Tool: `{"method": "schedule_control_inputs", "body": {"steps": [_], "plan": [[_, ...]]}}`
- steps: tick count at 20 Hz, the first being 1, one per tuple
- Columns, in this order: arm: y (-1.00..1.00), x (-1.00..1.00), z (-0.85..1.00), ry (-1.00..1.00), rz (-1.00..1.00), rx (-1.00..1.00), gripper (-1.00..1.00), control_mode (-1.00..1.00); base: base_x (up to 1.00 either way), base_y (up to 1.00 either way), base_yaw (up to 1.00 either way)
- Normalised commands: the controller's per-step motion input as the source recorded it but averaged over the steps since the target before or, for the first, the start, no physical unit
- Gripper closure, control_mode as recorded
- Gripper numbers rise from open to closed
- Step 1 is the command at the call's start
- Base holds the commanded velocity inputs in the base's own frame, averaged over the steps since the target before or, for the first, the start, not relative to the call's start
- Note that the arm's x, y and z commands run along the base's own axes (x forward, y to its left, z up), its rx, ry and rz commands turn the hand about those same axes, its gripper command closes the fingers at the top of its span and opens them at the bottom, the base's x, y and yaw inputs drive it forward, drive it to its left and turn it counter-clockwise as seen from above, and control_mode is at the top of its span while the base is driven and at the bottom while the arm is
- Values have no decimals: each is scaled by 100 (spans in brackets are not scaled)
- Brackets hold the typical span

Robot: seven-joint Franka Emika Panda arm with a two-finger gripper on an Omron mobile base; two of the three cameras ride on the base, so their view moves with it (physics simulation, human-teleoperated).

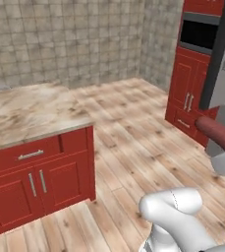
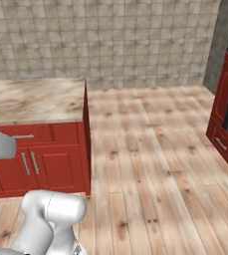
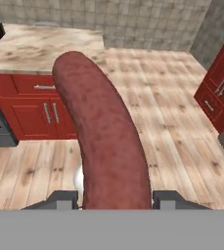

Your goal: Retrieve the sausage and cheese from the fridge and place them on the cutting board on the counter.

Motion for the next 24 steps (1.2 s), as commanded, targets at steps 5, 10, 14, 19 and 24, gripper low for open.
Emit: {"method": "schedule_control_inputs", "body": {"steps": [5, 10, 14, 19, 24], "plan": [[0, 0, 0, 0, 0, 0, 100, 100, 62, 100, 8], [0, 0, 0, 0, 0, 0, 100, 100, 49, 100, 12], [0, 0, 0, 0, 0, 0, 100, 100, -47, 100, 17], [0, 0, 0, 0, 0, 0, 100, 100, -100, 100, 24], [0, 0, 0, 0, 0, 0, 100, 100, -76, 100, 21]]}}
